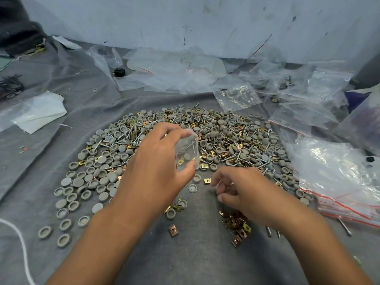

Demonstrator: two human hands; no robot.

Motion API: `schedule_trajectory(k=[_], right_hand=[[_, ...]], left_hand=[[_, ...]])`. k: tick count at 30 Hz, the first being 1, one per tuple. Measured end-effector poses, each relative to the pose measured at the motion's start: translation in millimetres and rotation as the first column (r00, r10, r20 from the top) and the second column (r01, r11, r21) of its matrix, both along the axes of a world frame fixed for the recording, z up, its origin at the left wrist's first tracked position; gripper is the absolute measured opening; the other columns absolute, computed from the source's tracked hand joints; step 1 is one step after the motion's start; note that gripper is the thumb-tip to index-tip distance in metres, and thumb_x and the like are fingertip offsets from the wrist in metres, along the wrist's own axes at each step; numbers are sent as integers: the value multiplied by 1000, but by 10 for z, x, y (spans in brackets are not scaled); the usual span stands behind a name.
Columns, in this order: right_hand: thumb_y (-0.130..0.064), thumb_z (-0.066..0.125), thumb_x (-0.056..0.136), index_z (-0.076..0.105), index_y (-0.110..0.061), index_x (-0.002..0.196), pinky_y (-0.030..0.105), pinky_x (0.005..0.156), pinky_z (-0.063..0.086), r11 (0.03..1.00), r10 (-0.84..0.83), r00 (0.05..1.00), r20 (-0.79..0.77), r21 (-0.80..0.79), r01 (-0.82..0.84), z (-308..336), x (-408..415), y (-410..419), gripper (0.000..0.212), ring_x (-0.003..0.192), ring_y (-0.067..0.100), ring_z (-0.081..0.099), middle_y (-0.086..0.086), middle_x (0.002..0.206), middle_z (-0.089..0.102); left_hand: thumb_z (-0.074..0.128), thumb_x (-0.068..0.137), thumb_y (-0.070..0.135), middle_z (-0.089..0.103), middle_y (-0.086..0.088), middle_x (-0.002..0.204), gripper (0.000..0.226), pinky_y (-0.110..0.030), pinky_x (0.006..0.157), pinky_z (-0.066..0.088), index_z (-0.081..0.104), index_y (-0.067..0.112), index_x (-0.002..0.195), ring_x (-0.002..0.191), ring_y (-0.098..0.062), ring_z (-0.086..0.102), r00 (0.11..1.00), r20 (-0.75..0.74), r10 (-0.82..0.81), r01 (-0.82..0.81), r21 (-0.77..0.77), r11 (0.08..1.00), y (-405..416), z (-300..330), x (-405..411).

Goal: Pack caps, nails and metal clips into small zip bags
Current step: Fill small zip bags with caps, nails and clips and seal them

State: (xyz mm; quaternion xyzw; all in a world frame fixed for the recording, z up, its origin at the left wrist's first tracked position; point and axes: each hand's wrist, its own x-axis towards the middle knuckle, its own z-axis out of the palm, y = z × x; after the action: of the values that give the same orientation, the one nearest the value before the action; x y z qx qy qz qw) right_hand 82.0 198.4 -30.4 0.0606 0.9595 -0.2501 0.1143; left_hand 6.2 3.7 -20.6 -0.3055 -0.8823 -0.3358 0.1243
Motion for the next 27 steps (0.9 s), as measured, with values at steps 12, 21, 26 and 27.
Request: schedule_trajectory(k=[12, 21, 26, 27], right_hand=[[-29, 76, 90, 63, -41, 98, 13, 69, 49, 996, 25, 1000, 19, -90, -23, 24, 74, 112, 20, 79, -13, 64, -28, 89, 71], [-26, 77, 87, 61, -33, 98, 29, 78, 59, 995, 29, 999, 18, 93, -31, -41, 112, -90, 21, 78, -2, 62, -16, 86, 66], [-22, 81, 86, 64, -36, 94, 9, 69, 51, 992, -50, 991, -121, -122, 35, -3, 74, -32, 24, 79, -8, 64, -17, 87, 69], [-23, 82, 84, 64, -38, 95, 7, 70, 51, 973, -116, 966, -230, -222, 64, 32, 60, -31, 25, 83, -10, 65, -19, 90, 70]], left_hand=[[71, 81, 41, 46, 22, 117, 57, -16, 80, 39, 56, 31, 135, 88, 14, 45, 1000, 9, 7, -7, -22, 1000, 1, 15, 4], [73, 81, 38, 48, 20, 118, 56, -18, 82, 39, 58, 30, 134, 90, 13, 45, 1000, 10, 0, 0, -11, 1000, 8, 2, -4], [72, 80, 40, 47, 22, 116, 57, -16, 80, 38, 57, 31, 134, 89, 13, 46, 1000, 4, -1, 1, -9, 1000, 0, -3, -6], [73, 81, 39, 47, 21, 116, 56, -18, 80, 39, 57, 30, 134, 88, 10, 46, 1000, 3, 0, 0, -11, 1000, 0, -6, -7]])
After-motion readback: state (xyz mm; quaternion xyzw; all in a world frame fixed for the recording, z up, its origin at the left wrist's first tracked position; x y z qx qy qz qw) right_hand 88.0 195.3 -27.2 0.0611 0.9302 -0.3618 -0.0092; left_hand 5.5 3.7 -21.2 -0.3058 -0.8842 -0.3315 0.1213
